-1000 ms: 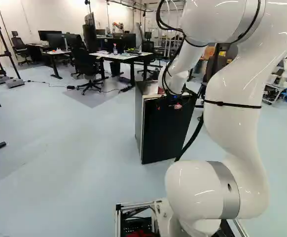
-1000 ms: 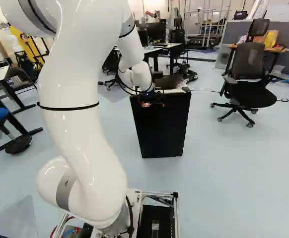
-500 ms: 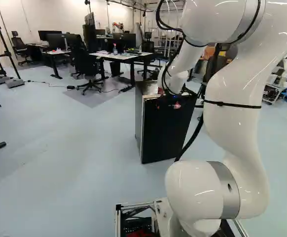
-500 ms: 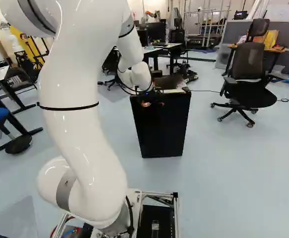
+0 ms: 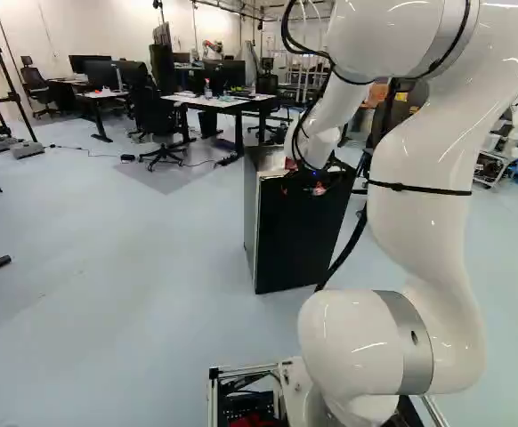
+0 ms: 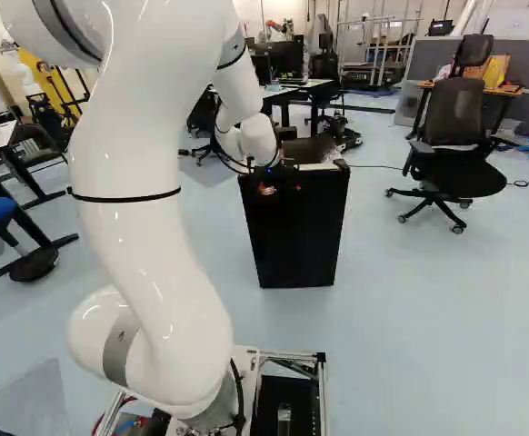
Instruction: Grab a drink from the fridge
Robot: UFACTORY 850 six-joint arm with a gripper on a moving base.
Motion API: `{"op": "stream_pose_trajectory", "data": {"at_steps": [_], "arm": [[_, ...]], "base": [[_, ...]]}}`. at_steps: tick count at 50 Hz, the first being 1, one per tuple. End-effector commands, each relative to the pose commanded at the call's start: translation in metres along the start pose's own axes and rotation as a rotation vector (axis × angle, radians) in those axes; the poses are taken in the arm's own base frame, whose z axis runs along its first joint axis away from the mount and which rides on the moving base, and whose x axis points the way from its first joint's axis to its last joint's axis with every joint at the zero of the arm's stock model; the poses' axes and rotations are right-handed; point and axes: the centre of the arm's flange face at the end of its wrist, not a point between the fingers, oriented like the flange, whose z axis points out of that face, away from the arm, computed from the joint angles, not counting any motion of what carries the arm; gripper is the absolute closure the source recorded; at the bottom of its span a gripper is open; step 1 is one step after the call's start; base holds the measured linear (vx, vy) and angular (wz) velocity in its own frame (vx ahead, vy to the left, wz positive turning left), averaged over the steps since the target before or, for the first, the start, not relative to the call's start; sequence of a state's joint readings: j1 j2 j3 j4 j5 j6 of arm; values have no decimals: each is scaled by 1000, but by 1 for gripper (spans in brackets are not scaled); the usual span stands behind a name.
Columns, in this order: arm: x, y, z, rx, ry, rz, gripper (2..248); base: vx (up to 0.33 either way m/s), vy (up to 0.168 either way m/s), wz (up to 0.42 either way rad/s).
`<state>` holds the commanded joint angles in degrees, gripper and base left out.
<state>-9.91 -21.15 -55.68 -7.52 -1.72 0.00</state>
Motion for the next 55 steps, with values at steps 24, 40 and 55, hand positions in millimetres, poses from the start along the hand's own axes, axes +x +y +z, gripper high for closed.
{"op": "stream_pose_trajectory", "data": {"at_steps": [24,40,55], "arm": [[-25,-3,-19,2,-8,1,3],[-43,-8,-37,6,62,-2,3],[-53,-19,-55,17,203,-12,3]], "base": [[0,0,0],[0,0,0],[0,0,0]]}}
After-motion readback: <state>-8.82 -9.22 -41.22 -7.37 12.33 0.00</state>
